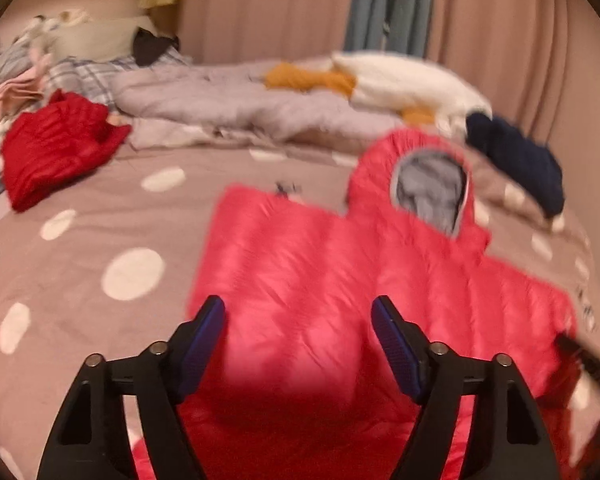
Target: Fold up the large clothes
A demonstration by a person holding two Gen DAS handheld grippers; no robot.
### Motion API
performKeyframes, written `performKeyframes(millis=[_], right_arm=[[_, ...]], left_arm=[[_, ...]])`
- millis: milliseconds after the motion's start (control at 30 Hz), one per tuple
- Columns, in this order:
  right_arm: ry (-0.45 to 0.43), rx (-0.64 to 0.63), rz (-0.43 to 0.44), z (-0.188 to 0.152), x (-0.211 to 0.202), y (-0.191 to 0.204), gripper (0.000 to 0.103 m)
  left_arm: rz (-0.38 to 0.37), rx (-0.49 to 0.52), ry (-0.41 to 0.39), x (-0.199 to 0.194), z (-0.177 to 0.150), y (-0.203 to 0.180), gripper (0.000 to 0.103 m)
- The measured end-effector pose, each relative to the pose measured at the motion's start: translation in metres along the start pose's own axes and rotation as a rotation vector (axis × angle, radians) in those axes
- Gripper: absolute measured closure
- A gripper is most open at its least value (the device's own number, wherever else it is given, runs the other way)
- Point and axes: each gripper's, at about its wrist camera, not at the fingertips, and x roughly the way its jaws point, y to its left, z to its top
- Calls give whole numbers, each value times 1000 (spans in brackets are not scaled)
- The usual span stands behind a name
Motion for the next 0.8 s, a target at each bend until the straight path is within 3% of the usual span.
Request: performKeyframes(millis=[67,133,200,267,400,633,800], right_arm=[[-34,-21,43,4,-5,1,60],[-30,-70,54,5,0,7,63],[17,-113,22,1,17,10,64],[75,-111,46,-5,38,6,65],[53,-118,63,-14,49,3,64],[3,-187,-26,-25,51,20,62],[-4,-196,-41,-25,50,19,61]], left_arm=[[32,3,52,17,-8,-3,39],[42,28,40,26,-19,-6,39],[49,72,36,30,-27,-11,39],[51,96,33,32,-29,-13,39],[48,108,36,37,-32,-12,39],[73,129,34,38,-32,-16,38],[72,128,36,39,-32,-15,38]])
